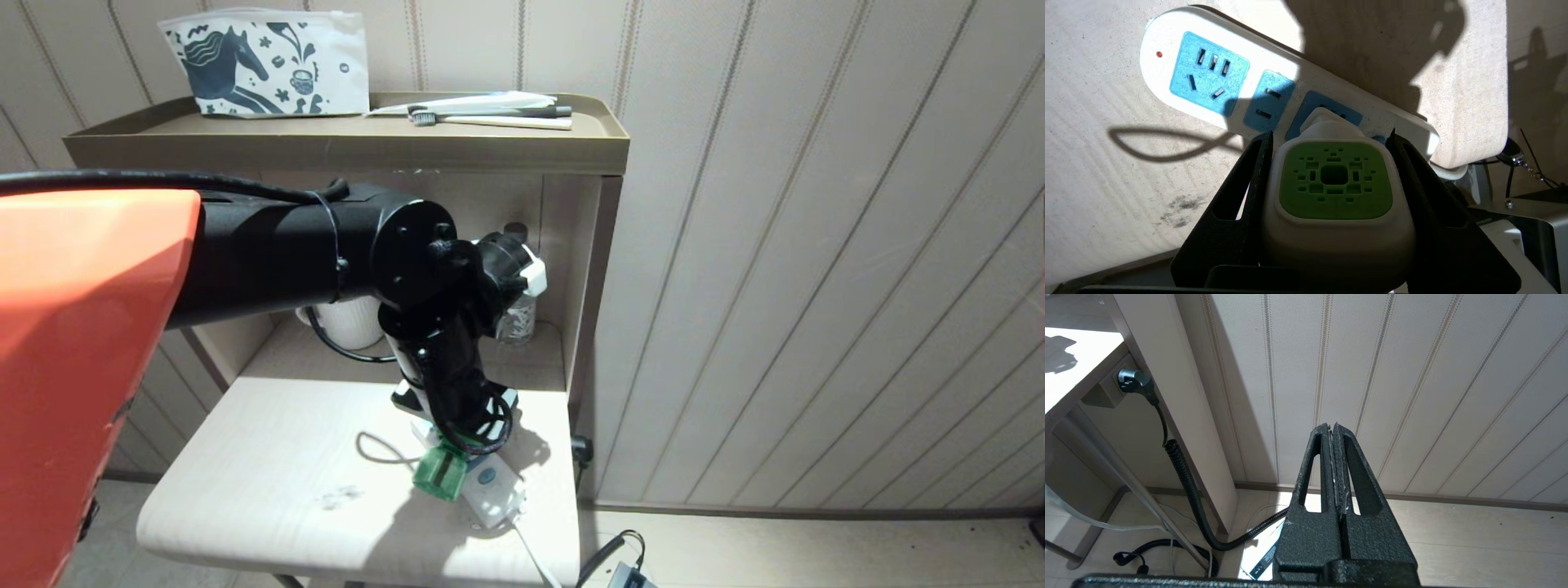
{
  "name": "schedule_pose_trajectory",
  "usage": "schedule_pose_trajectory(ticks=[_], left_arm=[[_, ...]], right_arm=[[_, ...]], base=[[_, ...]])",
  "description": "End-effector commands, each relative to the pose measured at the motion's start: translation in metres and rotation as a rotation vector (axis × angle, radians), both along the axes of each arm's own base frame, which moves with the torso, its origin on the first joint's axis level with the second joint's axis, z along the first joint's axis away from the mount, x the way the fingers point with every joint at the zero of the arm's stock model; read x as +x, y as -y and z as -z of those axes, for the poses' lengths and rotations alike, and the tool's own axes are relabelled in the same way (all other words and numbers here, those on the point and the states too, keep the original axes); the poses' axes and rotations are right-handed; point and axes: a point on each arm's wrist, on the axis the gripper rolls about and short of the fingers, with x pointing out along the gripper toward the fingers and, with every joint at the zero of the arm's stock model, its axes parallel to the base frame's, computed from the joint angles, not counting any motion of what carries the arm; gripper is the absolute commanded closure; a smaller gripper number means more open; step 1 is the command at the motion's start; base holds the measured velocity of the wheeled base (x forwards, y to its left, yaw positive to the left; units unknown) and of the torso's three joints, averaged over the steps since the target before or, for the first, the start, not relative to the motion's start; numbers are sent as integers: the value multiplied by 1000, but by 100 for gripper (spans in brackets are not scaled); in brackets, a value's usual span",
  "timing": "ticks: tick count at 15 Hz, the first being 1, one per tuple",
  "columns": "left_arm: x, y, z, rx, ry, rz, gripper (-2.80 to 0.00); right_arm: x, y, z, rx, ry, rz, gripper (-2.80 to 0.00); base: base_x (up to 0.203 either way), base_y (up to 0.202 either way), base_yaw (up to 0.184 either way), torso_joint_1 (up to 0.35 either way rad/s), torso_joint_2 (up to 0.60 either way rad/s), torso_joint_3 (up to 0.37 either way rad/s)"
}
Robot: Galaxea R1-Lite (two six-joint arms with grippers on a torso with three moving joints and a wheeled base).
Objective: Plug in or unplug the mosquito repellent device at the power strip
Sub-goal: Insert the plug into the socket
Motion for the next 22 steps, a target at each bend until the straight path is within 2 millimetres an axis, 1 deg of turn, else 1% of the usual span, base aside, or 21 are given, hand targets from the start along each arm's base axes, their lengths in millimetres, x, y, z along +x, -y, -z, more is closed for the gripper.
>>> schedule_pose_trajectory(ticks=[1, 13, 18, 20, 22], left_arm=[[1, 8, 10, 24, 7, 11, 0], [8, 16, 28, 80, 8, 98, 0], [12, 22, 38, 141, 60, 137, 0], [11, 26, 43, 152, 54, 150, 0], [10, 25, 45, 158, 34, 146, 0]], right_arm=[[0, 0, 0, 0, 0, 0, 0], [0, 0, 0, 0, 0, 0, 0], [0, 0, 0, 0, 0, 0, 0], [0, 0, 0, 0, 0, 0, 0], [0, 0, 0, 0, 0, 0, 0]], base=[[0, 0, 0, 0, 0, 0], [0, 0, 0, 0, 0, 0], [0, 0, 0, 0, 0, 0], [0, 0, 0, 0, 0, 0], [0, 0, 0, 0, 0, 0]])
